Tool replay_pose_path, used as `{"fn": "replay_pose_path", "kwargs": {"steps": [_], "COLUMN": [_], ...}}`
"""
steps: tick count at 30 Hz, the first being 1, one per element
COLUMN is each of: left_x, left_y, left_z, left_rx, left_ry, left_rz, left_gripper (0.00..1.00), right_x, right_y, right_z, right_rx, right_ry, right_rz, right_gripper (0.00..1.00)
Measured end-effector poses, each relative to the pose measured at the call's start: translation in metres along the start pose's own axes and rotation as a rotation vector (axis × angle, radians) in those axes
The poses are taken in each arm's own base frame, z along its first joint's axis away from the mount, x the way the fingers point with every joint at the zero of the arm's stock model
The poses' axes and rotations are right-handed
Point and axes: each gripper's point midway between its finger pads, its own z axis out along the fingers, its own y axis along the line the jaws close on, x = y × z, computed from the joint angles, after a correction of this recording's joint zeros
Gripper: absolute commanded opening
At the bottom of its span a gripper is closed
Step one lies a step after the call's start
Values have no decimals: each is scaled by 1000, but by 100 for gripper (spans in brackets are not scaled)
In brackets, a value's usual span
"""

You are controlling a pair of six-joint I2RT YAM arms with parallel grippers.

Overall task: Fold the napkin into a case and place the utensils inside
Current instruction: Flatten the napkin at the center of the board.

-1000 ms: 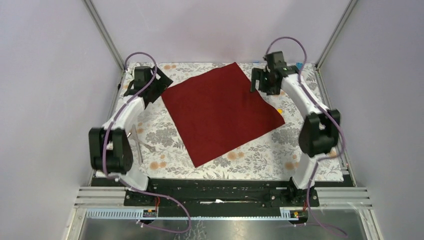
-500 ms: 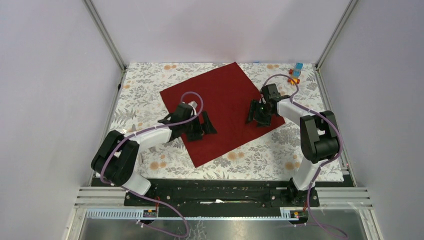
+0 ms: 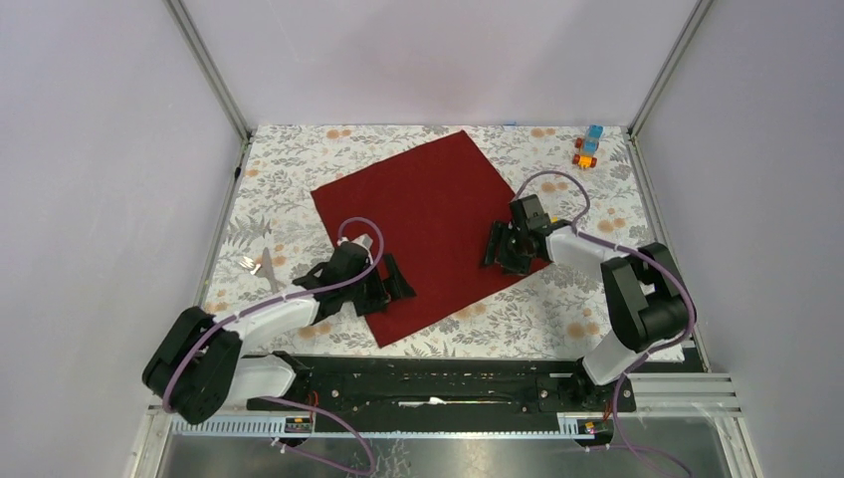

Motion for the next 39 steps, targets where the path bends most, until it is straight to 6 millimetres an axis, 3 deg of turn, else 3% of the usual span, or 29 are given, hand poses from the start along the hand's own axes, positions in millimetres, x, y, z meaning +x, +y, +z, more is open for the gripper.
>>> {"fn": "replay_pose_path", "kwargs": {"steps": [7,11,13,17,22,24,27,31,35,38,39], "left_x": [6,5,3,-4,-20,-23,-33,-37,-27,-11,-8], "left_y": [33,47,50,53,54,56,56,56,66,75,75], "left_z": [-26,-34,-35,-32,-23,-21,-18,-19,-33,-51,-57], "left_rx": [-171,-243,-267,-310,-354,-356,-363,-359,-381,-415,-414], "left_ry": [-56,-84,-92,-70,-61,-60,-63,-76,-86,-68,-70], "left_rz": [-96,-117,-115,-123,-125,-130,-142,-142,-150,-179,-188], "left_gripper": [99,99,99,99,99,99,99,99,99,98,98], "right_x": [68,96,98,81,43,37,45,60,72,67,63], "right_y": [24,22,14,0,-16,-29,-48,-55,-60,-63,-63], "right_z": [-16,-29,-35,-47,-56,-52,-43,-42,-58,-79,-86], "right_rx": [-104,-114,-74,25,120,163,234,243,256,280,287], "right_ry": [46,72,67,1,-107,-108,-54,-12,-4,-63,-88], "right_rz": [27,47,44,6,14,43,74,86,100,130,149], "right_gripper": [70,79,90,99,98,96,95,99,100,100,93]}}
